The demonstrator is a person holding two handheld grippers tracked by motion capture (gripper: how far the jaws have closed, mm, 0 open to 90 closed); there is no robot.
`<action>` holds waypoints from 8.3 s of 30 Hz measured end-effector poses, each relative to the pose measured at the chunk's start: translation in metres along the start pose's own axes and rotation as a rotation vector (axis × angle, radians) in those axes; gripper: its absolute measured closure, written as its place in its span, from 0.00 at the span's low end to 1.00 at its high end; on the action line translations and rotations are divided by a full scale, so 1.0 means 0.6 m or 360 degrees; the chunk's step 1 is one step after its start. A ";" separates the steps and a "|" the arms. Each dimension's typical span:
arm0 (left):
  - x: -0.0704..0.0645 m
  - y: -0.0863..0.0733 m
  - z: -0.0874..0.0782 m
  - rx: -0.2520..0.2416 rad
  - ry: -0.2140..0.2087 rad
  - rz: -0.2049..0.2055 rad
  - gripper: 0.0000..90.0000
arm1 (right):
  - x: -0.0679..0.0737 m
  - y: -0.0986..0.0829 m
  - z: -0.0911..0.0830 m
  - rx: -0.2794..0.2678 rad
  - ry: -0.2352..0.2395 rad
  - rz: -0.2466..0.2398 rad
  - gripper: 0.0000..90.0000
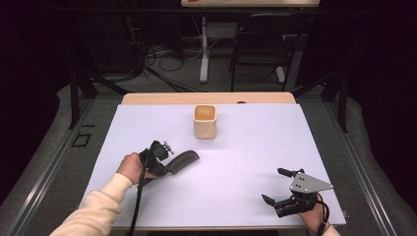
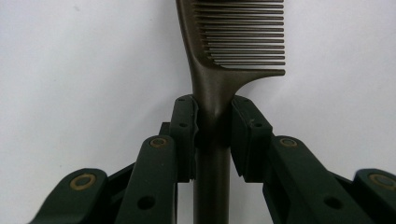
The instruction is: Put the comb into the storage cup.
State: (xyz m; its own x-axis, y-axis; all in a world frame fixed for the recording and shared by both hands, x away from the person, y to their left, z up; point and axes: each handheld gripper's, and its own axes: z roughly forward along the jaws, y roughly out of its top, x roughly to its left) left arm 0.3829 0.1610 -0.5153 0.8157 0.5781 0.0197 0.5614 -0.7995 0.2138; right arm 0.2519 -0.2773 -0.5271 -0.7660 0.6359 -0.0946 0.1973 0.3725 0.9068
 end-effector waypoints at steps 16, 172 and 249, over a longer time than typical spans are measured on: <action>0.005 -0.033 -0.037 -0.0254 -0.0004 -0.0116 0.80 | 0.000 0.000 0.000 0.0004 -0.0006 0.0000 0.01; 0.021 0.050 -0.111 -0.1104 0.0138 -0.0287 0.80 | -0.002 -0.001 0.001 0.0014 -0.0009 0.0012 0.00; 0.055 0.181 -0.123 -0.1385 0.0126 -0.0306 0.80 | -0.002 -0.002 0.003 0.0007 0.0015 0.0017 0.00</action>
State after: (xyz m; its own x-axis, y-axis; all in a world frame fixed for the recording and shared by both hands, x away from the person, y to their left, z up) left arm 0.4602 0.1054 -0.4191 0.6885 0.7246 -0.0321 0.3564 -0.2995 0.8850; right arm 0.2538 -0.2773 -0.5286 -0.7694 0.6336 -0.0809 0.2081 0.3684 0.9061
